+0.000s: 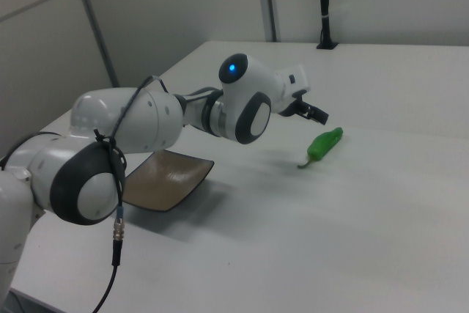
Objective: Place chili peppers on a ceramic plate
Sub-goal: 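Move the open gripper over the green chili pepper, then lower the gripper and close it around the green chili pepper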
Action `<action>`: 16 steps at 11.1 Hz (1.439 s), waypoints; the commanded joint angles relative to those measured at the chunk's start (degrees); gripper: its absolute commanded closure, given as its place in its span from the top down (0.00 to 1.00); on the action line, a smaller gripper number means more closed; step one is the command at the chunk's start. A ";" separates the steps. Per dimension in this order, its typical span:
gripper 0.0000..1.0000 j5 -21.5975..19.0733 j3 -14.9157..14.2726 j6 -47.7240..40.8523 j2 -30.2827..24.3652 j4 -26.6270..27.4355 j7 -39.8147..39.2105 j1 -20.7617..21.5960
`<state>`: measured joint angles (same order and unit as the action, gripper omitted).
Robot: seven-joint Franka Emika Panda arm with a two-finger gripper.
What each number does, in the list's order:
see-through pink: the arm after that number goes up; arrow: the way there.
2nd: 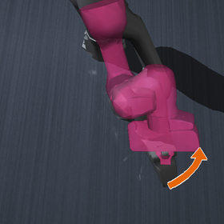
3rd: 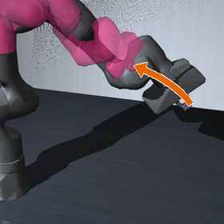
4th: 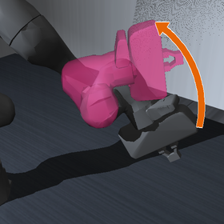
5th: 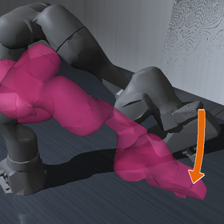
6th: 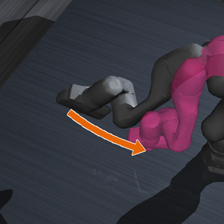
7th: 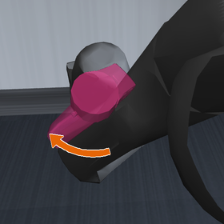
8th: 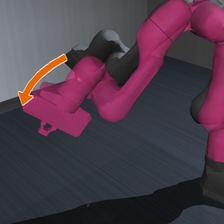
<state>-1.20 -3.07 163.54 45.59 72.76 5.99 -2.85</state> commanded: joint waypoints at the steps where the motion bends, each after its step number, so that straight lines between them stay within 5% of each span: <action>1: 1.00 -0.55 -1.15 5.80 6.77 -4.73 0.34 0.39; 10: 1.00 -0.55 -1.06 13.65 13.65 -6.05 0.34 -0.40; 12: 0.74 -0.55 -0.97 13.65 13.65 -6.05 0.08 -0.48; 13: 0.37 -0.47 -1.06 13.65 13.65 -6.05 -0.19 -0.48; 14: 0.21 -0.38 -1.06 13.65 13.65 -5.96 -0.28 -0.48; 16: 0.12 -0.38 -1.06 13.65 13.65 -6.05 -0.28 -0.66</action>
<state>-1.20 -3.55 176.54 58.66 67.68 5.98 -3.63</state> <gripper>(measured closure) 0.555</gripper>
